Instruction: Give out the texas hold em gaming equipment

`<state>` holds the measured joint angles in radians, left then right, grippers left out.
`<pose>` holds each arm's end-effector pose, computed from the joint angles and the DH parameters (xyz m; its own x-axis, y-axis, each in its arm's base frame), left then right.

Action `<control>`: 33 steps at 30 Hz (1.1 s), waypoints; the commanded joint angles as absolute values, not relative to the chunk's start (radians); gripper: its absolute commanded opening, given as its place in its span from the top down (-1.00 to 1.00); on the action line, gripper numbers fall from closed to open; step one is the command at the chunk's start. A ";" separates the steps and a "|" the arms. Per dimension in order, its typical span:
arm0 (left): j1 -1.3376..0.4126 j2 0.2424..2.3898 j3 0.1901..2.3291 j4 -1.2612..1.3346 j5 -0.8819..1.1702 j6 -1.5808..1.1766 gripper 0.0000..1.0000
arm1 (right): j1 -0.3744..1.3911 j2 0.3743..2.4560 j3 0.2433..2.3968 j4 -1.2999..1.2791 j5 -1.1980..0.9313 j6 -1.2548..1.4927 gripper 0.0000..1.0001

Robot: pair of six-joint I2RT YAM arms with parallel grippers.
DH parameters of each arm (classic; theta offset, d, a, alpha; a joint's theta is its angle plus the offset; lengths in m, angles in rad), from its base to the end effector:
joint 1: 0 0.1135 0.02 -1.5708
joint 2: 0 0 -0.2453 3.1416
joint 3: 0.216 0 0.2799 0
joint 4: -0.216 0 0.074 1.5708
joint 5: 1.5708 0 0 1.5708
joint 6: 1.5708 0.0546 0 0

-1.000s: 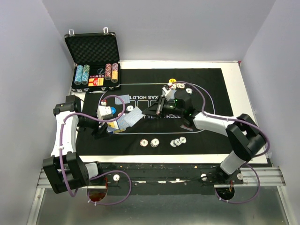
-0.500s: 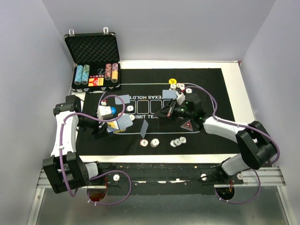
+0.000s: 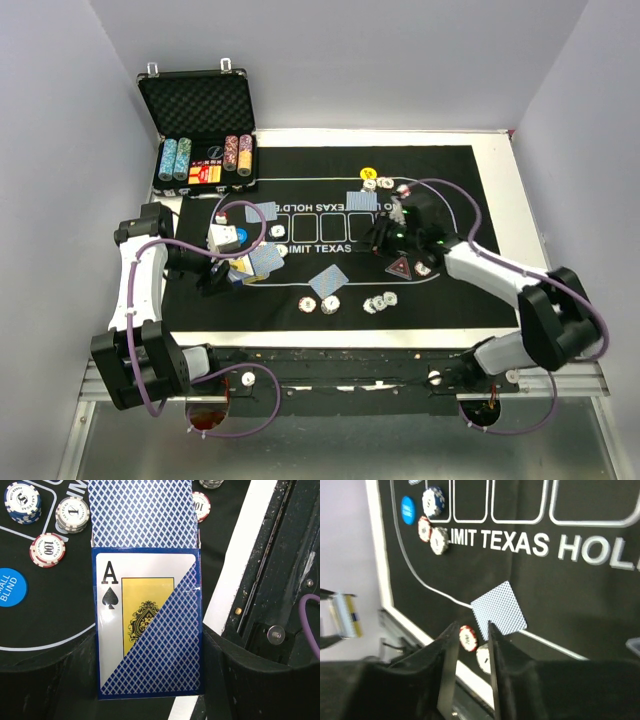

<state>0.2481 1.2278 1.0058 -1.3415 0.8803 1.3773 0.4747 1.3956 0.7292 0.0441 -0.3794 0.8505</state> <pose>0.2218 0.0128 0.2341 -0.3345 0.5600 -0.7579 0.9222 0.3600 -0.1411 0.2848 0.1691 0.1605 -0.8623 0.3419 -0.3737 -0.0669 0.6545 0.7531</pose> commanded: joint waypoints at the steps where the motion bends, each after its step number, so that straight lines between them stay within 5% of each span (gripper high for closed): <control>1: 0.247 1.232 1.022 -1.620 0.962 1.376 0.76 | 0.642 1.534 0.915 -0.124 -0.223 0.625 0.14; 7: 0.247 1.232 1.025 -1.620 0.960 1.370 0.76 | 0.828 1.719 1.049 -0.146 -0.098 0.506 0.02; 17: 0.245 1.229 1.035 -1.620 0.956 1.358 0.76 | 0.851 1.861 1.040 -0.075 -0.161 0.549 0.02; 33: 0.247 1.227 1.048 -1.621 0.948 1.356 0.76 | 0.796 1.689 0.853 -0.239 0.146 0.540 0.03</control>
<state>0.2481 1.2301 1.0214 -1.3411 0.8948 1.3441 0.8360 1.7245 0.9192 -0.0799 -0.0109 0.5602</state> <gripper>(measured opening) 0.724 0.488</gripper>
